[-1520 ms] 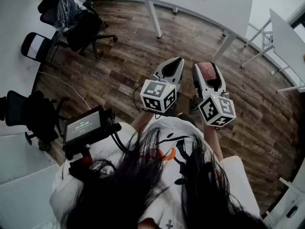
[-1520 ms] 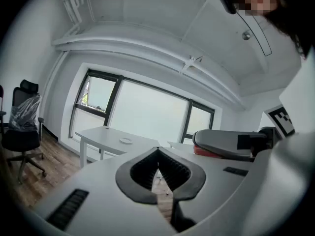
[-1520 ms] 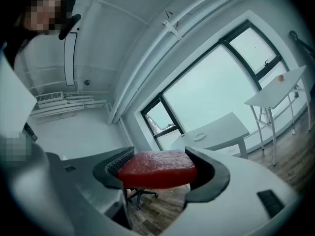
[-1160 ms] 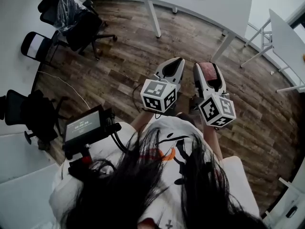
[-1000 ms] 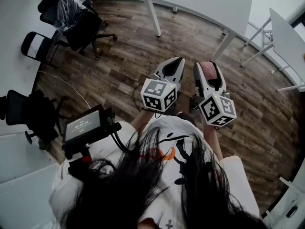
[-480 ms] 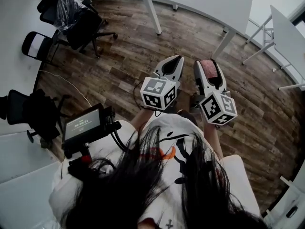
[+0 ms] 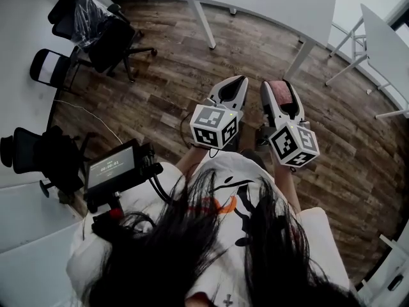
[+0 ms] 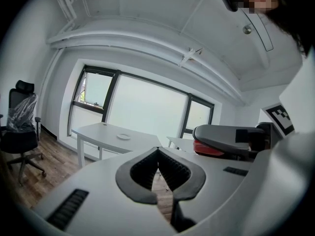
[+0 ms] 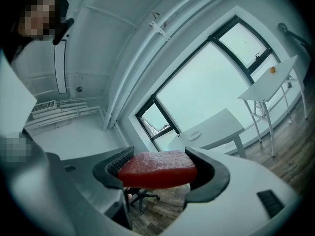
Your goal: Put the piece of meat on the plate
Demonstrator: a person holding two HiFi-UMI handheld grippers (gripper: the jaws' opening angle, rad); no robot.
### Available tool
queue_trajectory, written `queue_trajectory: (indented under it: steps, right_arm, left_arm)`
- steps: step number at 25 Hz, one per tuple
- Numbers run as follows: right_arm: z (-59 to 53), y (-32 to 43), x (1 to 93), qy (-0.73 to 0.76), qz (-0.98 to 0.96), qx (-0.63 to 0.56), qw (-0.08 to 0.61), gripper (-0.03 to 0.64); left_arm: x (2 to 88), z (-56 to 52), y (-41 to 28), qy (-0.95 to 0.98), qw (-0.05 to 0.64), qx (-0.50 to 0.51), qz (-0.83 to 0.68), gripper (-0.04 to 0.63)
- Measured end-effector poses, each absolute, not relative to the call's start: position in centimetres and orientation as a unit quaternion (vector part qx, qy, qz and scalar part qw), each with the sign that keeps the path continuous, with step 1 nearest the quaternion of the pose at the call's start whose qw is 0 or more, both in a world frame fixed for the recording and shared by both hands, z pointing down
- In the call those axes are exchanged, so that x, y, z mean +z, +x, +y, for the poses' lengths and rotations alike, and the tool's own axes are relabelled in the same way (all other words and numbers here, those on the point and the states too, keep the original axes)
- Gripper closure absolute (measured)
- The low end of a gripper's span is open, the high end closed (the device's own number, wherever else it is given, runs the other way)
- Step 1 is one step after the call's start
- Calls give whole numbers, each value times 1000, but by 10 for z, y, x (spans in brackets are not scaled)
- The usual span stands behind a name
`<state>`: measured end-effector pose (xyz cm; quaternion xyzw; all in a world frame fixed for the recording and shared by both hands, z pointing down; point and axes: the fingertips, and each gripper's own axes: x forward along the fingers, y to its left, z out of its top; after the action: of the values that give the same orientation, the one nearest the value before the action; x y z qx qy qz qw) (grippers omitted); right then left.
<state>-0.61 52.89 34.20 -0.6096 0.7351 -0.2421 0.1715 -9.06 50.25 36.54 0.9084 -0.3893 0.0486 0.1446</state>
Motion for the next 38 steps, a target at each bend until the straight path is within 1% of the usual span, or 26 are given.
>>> queue_trajectory:
  steps: [3, 8, 15, 20, 28, 33, 38]
  right_arm:
    - [515, -6, 345, -611, 733, -247, 170, 284]
    - [445, -4, 355, -615, 727, -261, 158, 284]
    - [433, -4, 345, -617, 730, -243, 167, 284]
    - [342, -14, 347, -624, 721, -257, 160, 284]
    - [250, -23, 345, -638, 709, -255, 159, 284]
    - [204, -29, 343, -647, 700, -255, 163, 284]
    - [181, -31, 344, -654, 695, -256, 154, 284]
  left_arm:
    - [368, 489, -90, 908, 148, 49, -388, 589]
    - [380, 420, -89, 905, 164, 57, -388, 589]
    - [373, 402, -92, 908, 149, 43, -388, 589]
    - [375, 306, -103, 907, 164, 51, -384, 589]
    - [371, 212, -109, 916, 170, 49, -361, 589]
    - [370, 170, -113, 922, 175, 48, -343, 589]
    - [375, 153, -111, 925, 191, 47, -324, 589]
